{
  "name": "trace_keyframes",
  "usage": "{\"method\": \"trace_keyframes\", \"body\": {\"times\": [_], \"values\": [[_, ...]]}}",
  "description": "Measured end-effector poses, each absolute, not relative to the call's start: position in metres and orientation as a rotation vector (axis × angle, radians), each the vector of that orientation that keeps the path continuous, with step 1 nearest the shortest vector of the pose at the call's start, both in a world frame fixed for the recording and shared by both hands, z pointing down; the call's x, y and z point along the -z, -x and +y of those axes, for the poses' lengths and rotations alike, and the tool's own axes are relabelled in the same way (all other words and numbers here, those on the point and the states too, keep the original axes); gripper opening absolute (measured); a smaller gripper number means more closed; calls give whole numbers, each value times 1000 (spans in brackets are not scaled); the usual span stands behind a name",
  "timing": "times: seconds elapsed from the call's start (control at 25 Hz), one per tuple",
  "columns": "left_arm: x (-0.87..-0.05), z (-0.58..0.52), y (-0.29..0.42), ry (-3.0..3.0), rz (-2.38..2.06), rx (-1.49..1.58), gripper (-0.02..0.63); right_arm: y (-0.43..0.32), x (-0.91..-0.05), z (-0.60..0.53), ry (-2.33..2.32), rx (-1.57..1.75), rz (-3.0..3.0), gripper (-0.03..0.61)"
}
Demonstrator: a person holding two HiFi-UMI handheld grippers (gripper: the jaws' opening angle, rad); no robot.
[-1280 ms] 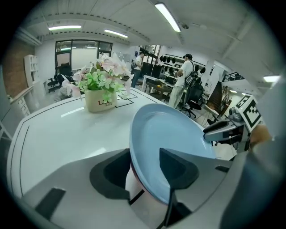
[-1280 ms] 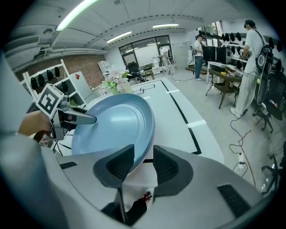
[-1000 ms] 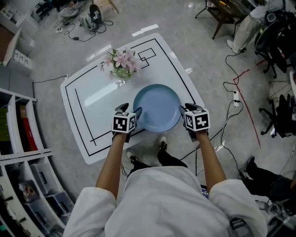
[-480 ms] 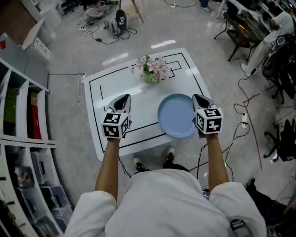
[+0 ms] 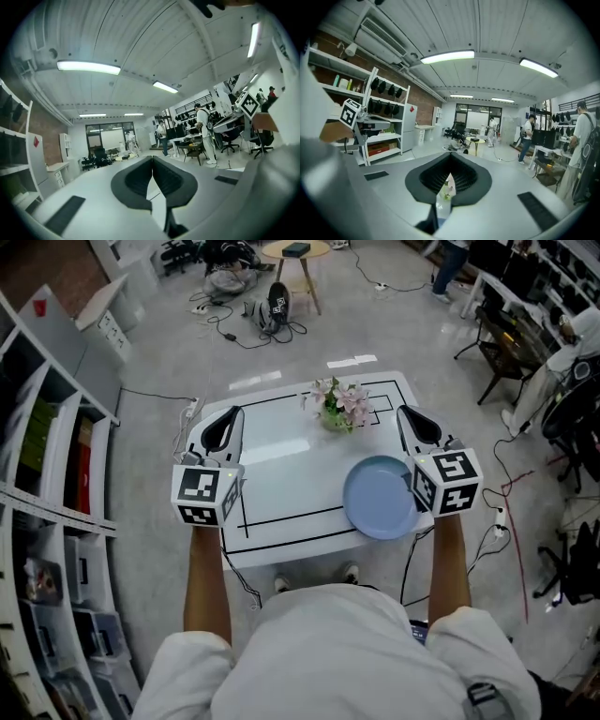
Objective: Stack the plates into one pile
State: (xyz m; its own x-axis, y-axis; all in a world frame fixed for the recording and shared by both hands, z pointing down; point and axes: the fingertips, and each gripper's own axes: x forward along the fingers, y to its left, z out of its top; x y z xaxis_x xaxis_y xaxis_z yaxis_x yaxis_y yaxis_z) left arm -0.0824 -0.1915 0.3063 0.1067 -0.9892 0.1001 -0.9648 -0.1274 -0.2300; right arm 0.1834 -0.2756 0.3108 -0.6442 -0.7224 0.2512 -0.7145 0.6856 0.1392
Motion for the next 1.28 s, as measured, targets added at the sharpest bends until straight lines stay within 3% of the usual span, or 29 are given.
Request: {"method": "trace_keyframes", "body": {"times": [0.48, 1.28], "values": [[-253, -176, 84, 2157, 1938, 313, 20, -156, -269, -265, -1088, 280, -2599, 12], [-274, -189, 39, 2245, 1859, 360, 20, -173, -281, -260, -1081, 319, -2569, 12]]}}
